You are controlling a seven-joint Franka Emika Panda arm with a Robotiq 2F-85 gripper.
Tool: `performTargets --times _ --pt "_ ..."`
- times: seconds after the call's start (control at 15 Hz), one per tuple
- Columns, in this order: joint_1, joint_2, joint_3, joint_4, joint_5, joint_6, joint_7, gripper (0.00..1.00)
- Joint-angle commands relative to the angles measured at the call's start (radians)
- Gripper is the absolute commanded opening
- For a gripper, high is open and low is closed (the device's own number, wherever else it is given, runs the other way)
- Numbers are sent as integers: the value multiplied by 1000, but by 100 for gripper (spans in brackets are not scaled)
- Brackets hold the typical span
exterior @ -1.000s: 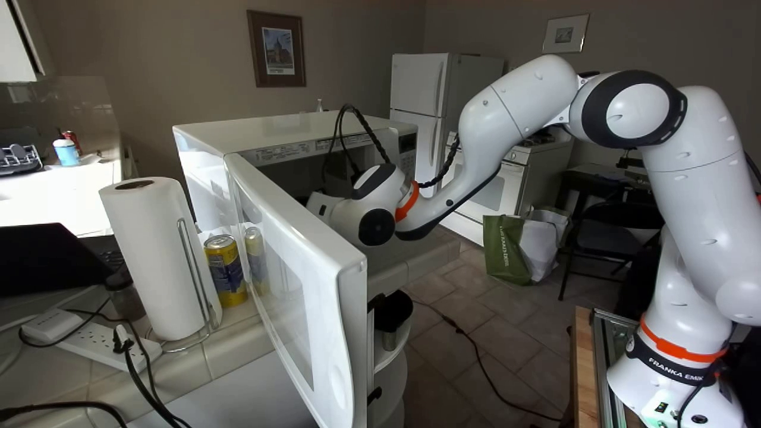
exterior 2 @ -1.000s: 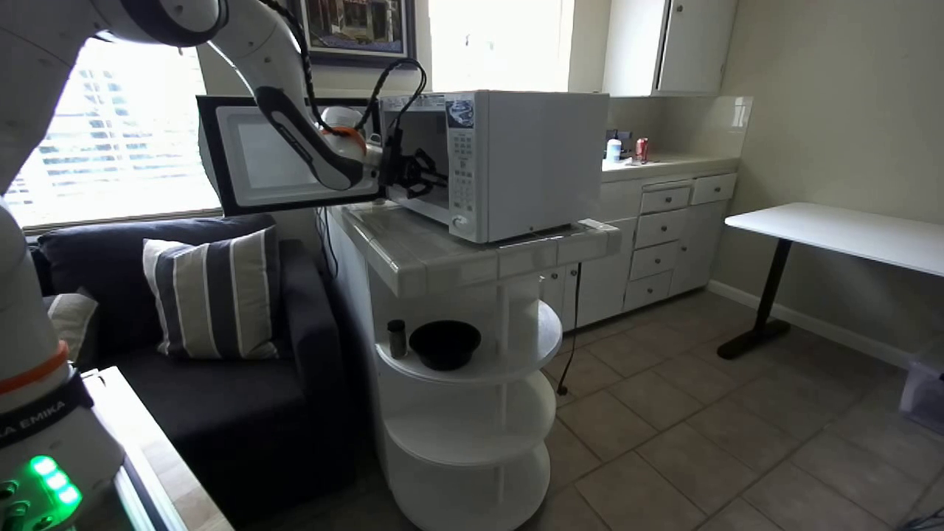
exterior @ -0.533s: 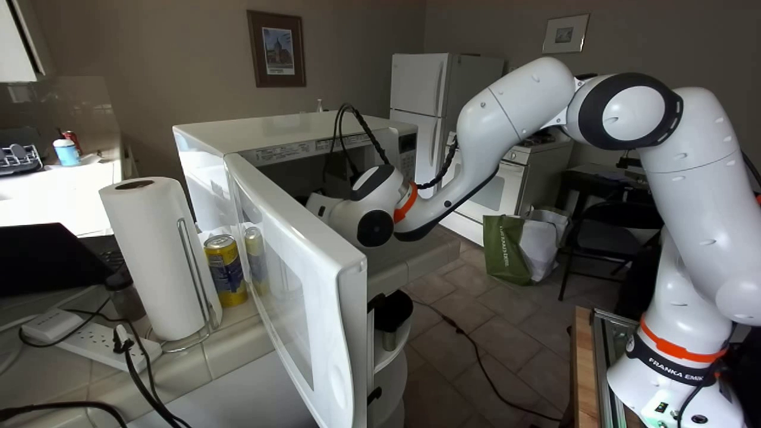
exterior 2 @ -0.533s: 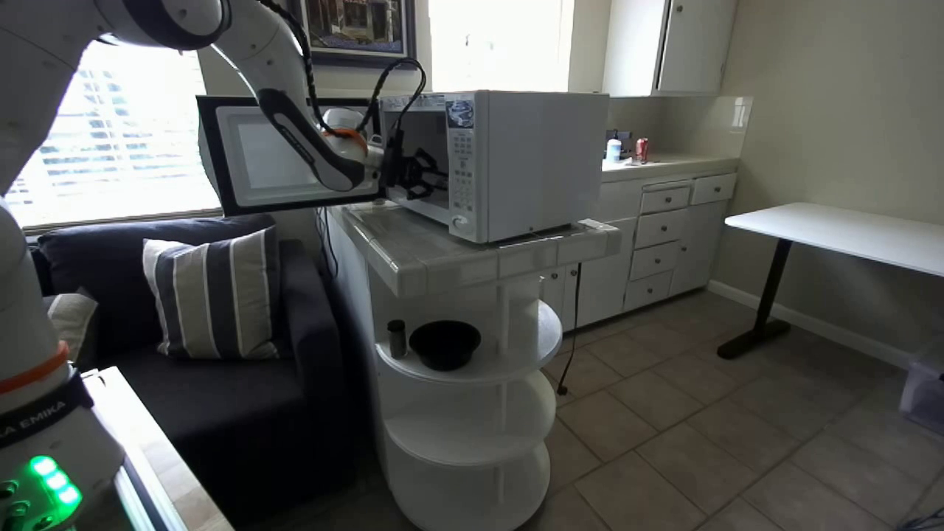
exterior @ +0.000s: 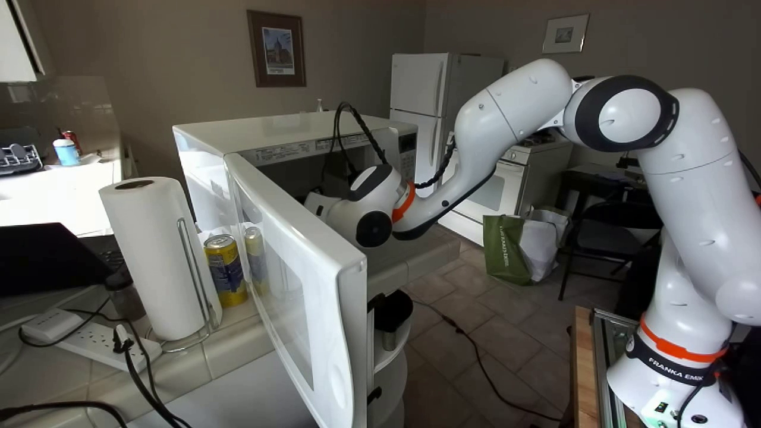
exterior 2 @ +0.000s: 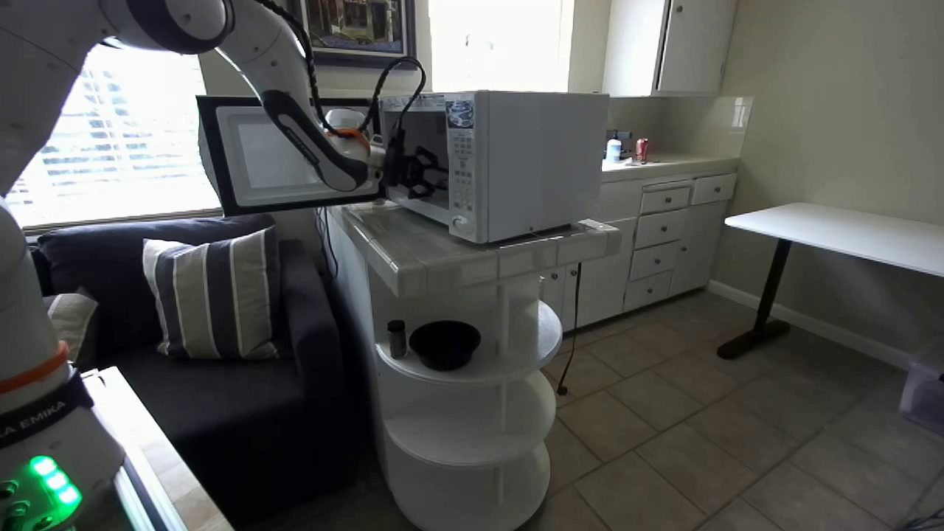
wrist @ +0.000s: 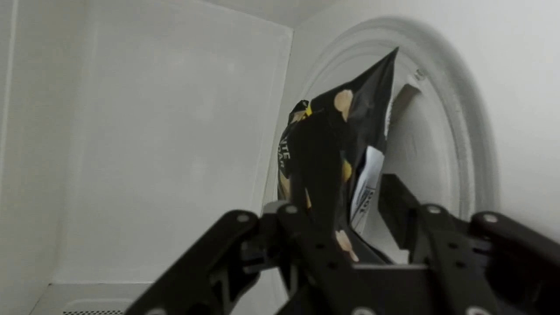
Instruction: Remove the black packet from the microwave and put it on top of the microwave.
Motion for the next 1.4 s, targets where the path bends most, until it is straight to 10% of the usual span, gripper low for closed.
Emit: performTargets --times 0.0,0.2,1.33 --pt "2 32 -6 23 -37 12 36 17" --pt "1 30 -4 18 -28 12 34 0" --pt "91 -326 67 -245 499 -257 -72 0"
